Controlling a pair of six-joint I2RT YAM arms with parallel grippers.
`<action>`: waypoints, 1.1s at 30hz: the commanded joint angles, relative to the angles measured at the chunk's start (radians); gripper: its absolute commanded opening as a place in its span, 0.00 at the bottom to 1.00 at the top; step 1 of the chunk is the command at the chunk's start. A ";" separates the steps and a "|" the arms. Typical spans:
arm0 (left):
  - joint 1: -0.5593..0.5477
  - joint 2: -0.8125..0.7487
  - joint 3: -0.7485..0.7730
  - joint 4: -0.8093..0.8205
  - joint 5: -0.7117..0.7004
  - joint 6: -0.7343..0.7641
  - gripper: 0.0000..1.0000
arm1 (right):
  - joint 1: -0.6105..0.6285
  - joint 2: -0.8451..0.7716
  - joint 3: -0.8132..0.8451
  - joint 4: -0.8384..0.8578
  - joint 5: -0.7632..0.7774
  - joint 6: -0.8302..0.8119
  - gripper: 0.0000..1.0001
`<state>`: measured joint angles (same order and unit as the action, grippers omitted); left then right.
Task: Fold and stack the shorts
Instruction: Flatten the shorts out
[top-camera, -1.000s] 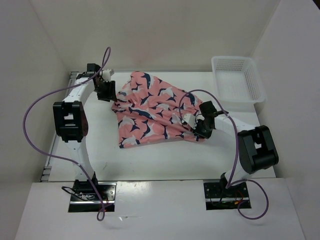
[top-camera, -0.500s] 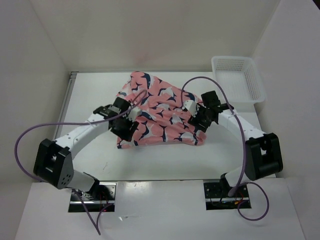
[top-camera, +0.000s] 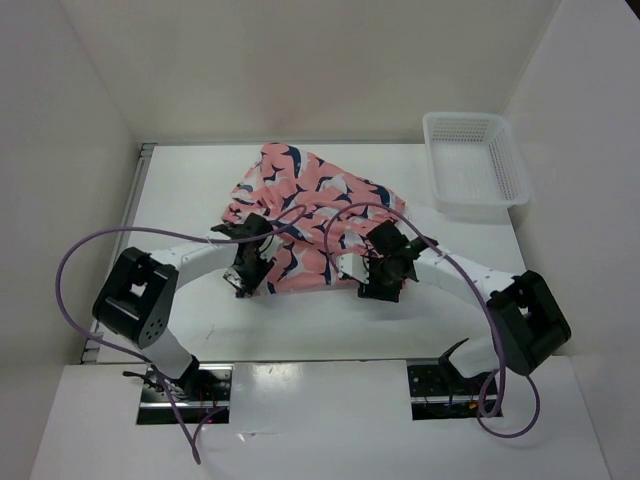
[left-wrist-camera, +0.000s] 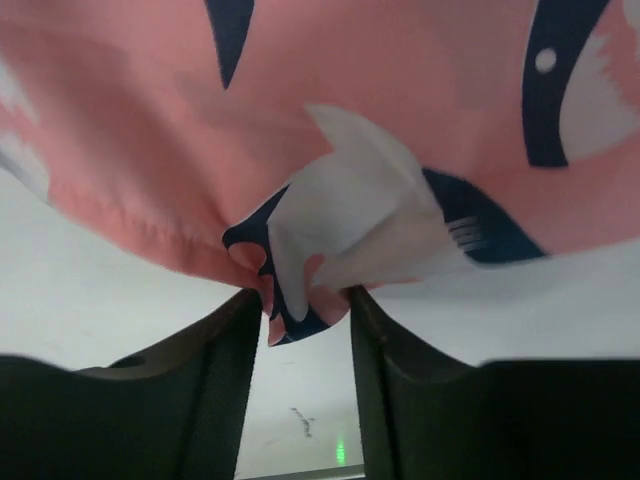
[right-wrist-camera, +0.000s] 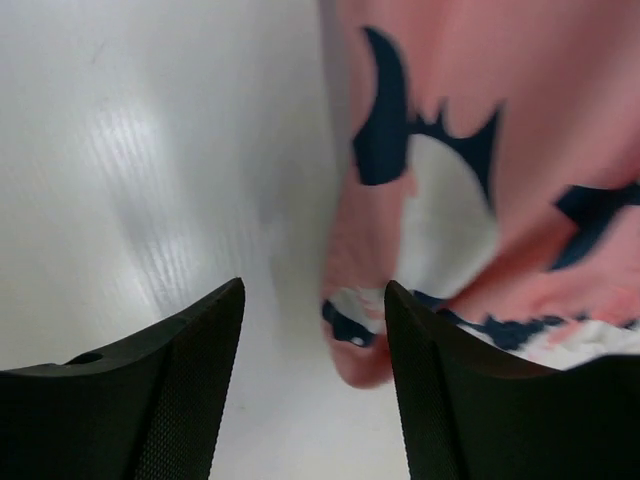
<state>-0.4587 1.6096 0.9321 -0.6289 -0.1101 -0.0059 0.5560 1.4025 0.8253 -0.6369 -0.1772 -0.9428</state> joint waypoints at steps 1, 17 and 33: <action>-0.011 0.026 -0.001 -0.006 -0.008 0.006 0.45 | 0.010 0.024 -0.054 0.054 0.012 -0.008 0.62; -0.029 -0.395 0.069 -0.663 0.150 0.006 0.28 | 0.284 -0.059 0.196 -0.532 -0.309 -0.042 0.01; 0.330 0.103 0.521 -0.035 0.190 0.006 0.81 | -0.224 0.169 0.491 0.198 -0.297 0.682 0.71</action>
<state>-0.1585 1.6238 1.3449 -0.8207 0.0666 -0.0036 0.4088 1.4662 1.2709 -0.6693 -0.4900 -0.4709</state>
